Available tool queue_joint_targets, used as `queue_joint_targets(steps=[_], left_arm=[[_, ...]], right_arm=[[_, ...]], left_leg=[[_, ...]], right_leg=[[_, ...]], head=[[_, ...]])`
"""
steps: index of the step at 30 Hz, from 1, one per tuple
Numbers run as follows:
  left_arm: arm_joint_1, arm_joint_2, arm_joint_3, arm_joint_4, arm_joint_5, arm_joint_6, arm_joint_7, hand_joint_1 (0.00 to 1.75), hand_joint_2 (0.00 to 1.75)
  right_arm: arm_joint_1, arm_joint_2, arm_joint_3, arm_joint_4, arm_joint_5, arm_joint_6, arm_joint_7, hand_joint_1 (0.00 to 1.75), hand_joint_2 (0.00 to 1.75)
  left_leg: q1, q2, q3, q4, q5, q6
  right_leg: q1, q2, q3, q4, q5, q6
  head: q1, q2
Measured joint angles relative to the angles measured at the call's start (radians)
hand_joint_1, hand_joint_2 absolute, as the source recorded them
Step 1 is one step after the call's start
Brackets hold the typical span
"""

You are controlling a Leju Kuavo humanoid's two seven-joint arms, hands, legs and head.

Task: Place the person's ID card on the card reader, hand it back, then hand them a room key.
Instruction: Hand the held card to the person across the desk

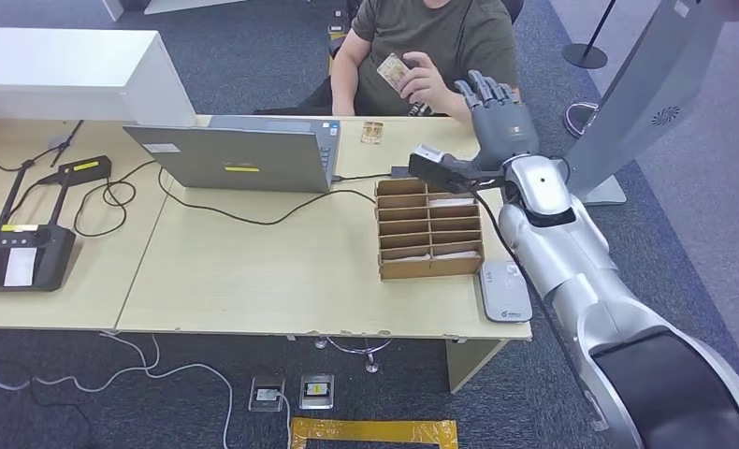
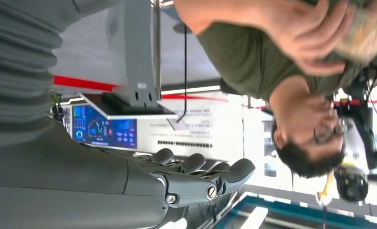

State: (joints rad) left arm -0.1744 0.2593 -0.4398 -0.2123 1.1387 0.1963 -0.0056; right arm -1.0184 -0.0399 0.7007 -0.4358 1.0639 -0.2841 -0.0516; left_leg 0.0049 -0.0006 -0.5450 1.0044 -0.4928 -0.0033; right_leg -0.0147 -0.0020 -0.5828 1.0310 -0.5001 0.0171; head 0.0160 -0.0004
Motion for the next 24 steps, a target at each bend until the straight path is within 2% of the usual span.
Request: queue_joint_targets(steps=[4,9,13,19,24], left_arm=[[0.015,0.005,0.0,0.0,0.0,0.002,-0.004,0.0,0.0],[0.026,0.012,0.0,0.002,0.0,0.0,-0.021,0.0,0.0],[0.03,0.017,0.0,0.002,0.0,-0.007,-0.028,0.0,0.0],[0.032,0.024,0.0,0.002,0.0,-0.021,-0.039,0.0,0.0],[0.034,0.027,0.0,0.002,0.0,-0.025,-0.047,0.0,0.0]], right_arm=[[-0.015,-0.043,-0.012,0.007,-0.006,-0.063,-0.021,0.0,0.0],[-0.039,-0.125,-0.042,0.014,0.013,-0.133,-0.032,0.0,0.0],[-0.055,-0.202,-0.075,0.021,0.019,-0.133,-0.053,0.0,0.0],[-0.055,-0.316,-0.15,0.034,-0.044,-0.132,-0.127,0.0,0.0],[-0.046,-0.402,-0.21,0.047,-0.065,-0.142,-0.132,0.0,0.0]], left_leg=[[0.0,-0.001,0.0,0.0,0.0,0.0],[-0.001,-0.001,0.0,0.001,0.0,0.0],[-0.001,-0.001,0.0,0.001,0.0,0.0],[-0.001,-0.001,-0.001,0.001,0.0,0.0],[-0.001,-0.001,-0.001,0.001,-0.001,0.001]], right_leg=[[0.0,-0.001,0.0,-0.001,0.0,0.0],[-0.001,-0.001,0.0,-0.001,0.0,0.0],[-0.001,-0.001,0.0,-0.001,0.0,0.0],[-0.001,-0.002,0.0,-0.001,0.0,0.0],[-0.001,-0.001,0.0,-0.002,0.0,0.0]], head=[[0.0,0.0],[0.0,0.0],[0.0,0.0],[0.0,0.0],[0.0,0.0]])
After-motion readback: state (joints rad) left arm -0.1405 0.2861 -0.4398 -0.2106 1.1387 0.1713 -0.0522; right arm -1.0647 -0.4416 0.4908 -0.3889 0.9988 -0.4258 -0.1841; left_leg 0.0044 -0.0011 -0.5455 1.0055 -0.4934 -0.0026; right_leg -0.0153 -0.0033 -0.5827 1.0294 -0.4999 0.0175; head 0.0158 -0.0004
